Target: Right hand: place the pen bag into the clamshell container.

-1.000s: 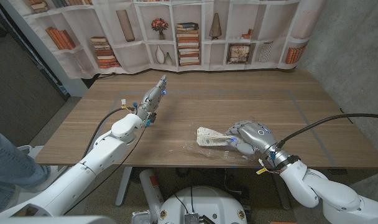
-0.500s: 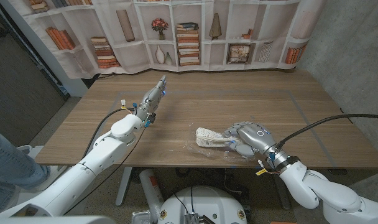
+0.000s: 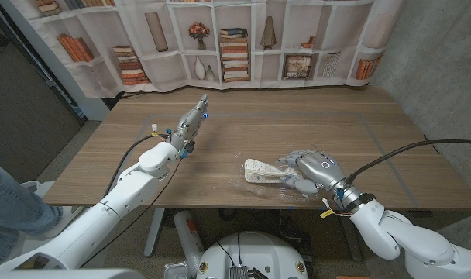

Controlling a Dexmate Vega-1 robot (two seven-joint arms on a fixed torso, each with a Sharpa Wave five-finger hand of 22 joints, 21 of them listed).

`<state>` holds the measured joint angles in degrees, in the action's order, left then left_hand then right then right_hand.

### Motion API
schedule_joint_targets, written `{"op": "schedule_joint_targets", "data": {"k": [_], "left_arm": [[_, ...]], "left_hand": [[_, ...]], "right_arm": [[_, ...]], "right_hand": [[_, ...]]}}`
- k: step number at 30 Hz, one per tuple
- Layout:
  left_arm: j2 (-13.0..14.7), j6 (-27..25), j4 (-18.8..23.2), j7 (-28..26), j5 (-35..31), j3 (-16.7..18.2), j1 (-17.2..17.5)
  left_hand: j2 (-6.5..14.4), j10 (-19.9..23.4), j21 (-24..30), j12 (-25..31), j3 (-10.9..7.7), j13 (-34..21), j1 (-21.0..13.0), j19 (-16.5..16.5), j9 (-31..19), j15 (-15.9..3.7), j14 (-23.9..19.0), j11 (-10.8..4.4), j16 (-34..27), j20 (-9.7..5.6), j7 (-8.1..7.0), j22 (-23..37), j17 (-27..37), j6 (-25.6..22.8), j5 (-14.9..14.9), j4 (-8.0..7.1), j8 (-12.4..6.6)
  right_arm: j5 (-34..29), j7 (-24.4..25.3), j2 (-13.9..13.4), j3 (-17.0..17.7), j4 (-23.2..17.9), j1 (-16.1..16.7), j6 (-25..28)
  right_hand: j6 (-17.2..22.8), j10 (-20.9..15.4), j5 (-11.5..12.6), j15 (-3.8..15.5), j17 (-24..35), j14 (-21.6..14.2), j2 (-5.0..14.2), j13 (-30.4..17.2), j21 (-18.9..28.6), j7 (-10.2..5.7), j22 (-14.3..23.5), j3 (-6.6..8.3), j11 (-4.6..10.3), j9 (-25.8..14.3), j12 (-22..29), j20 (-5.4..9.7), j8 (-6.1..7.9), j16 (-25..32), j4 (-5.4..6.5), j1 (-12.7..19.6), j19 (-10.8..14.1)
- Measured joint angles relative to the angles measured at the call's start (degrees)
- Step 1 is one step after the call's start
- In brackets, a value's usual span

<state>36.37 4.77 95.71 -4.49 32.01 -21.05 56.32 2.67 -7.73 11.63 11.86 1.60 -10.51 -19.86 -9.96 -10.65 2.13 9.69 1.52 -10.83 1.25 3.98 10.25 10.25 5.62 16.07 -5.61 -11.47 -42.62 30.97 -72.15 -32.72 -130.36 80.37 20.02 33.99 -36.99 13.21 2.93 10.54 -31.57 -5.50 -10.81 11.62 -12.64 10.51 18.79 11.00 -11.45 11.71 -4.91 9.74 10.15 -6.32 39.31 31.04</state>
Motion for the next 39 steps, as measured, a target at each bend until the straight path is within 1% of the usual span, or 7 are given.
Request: {"op": "schedule_joint_targets", "data": {"k": [5,9,12,17,26,31,39], "left_arm": [[-0.14,0.03,-0.29,0.20,0.06,-0.21,-0.26],[-0.27,0.03,-0.50,0.34,0.08,-0.36,-0.48],[-0.37,0.03,-0.79,0.50,0.09,-0.55,-0.75],[-0.62,0.03,-1.31,0.72,0.10,-0.86,-1.23],[-0.97,-0.11,-2.12,0.96,0.10,-1.25,-1.92],[-1.04,-0.11,-2.28,1.03,0.07,-1.36,-2.11],[-1.32,-0.08,-2.68,1.20,0.02,-1.55,-2.50]], "left_hand": [[0.00,0.00,0.00,0.00,0.00,0.00,0.00,0.00,0.00,0.00,0.00,0.00,0.00,0.00,0.00,0.00,0.00,0.00,0.00,0.00,0.00],[0.00,0.00,0.00,0.00,0.00,0.00,0.00,0.00,0.00,0.00,0.00,0.00,0.00,0.00,0.00,0.00,0.00,0.00,0.00,0.00,0.00],[0.00,0.00,0.00,0.00,0.00,0.00,0.00,0.00,0.00,0.00,0.00,0.00,0.00,0.00,0.00,0.00,0.00,0.00,0.00,0.00,0.00],[0.30,0.00,0.00,0.00,-0.01,0.00,-0.30,0.00,-0.01,0.00,0.00,0.00,0.00,0.00,0.00,0.00,0.00,0.01,0.00,0.00,0.00],[0.30,0.00,0.00,0.00,-0.01,0.00,-0.30,0.00,-0.01,0.00,0.00,0.00,0.00,0.00,0.00,0.00,0.00,0.01,0.00,0.00,0.00],[0.30,0.00,0.00,0.00,-0.01,0.00,-0.30,0.00,-0.01,0.00,0.00,0.00,0.00,0.00,0.00,0.00,0.00,0.01,0.00,0.00,0.00],[0.30,0.00,0.00,0.00,0.42,0.00,-0.30,0.30,-0.02,0.00,0.00,0.00,0.00,0.30,0.00,0.00,0.00,0.01,0.00,-0.06,0.00]], "right_arm": [[0.33,-0.01,-0.44,0.25,-0.35,0.32,0.24],[0.68,-0.04,-0.79,0.48,-0.57,0.52,0.28],[0.99,-0.10,-1.01,0.65,-0.71,0.61,0.28],[1.34,-0.12,-1.20,0.84,-0.83,0.67,0.27],[2.01,0.06,-1.69,1.44,-1.19,0.96,0.01],[2.13,0.30,-2.04,1.79,-1.54,1.16,0.00],[2.89,0.98,-3.01,2.86,-2.31,1.59,-0.11]], "right_hand": [[-1.25,1.00,0.44,0.05,0.00,0.58,-0.09,0.00,0.00,-0.04,0.00,-0.32,-0.39,0.00,-0.41,-0.42,0.00,0.00,0.32,-0.73,0.01],[-3.33,2.24,0.78,-0.17,0.00,1.20,-0.82,0.01,0.00,0.17,0.00,-0.76,-0.81,0.00,-0.41,-0.42,0.00,0.00,0.76,-1.46,0.01],[-4.54,3.35,1.08,-0.16,0.00,1.60,-0.83,0.01,0.00,0.17,0.00,-1.25,-1.10,0.00,-0.73,-0.74,0.01,0.00,0.78,-2.05,-0.31],[-5.77,4.19,1.43,-0.12,-0.01,2.01,-1.13,-0.28,0.00,0.17,0.00,-1.25,-1.06,0.00,-0.74,-0.95,0.01,0.00,0.78,-2.35,-0.52],[-6.28,4.67,1.84,-0.16,-0.01,2.21,-1.42,-0.27,0.00,0.05,0.00,-1.49,-1.19,0.00,-0.74,-1.14,0.01,0.00,1.03,-2.66,-0.71],[-6.27,4.67,2.05,-0.16,-0.01,2.21,-0.97,-0.27,0.00,0.06,0.00,-1.89,-1.19,0.00,-0.74,-1.35,0.46,0.00,1.42,-3.55,-0.49],[-6.27,4.98,2.27,-0.25,-0.01,2.93,-0.51,-0.26,0.00,0.06,0.00,-2.14,-1.50,0.00,-0.74,-1.44,0.46,0.00,1.67,-4.01,-0.39]]}}
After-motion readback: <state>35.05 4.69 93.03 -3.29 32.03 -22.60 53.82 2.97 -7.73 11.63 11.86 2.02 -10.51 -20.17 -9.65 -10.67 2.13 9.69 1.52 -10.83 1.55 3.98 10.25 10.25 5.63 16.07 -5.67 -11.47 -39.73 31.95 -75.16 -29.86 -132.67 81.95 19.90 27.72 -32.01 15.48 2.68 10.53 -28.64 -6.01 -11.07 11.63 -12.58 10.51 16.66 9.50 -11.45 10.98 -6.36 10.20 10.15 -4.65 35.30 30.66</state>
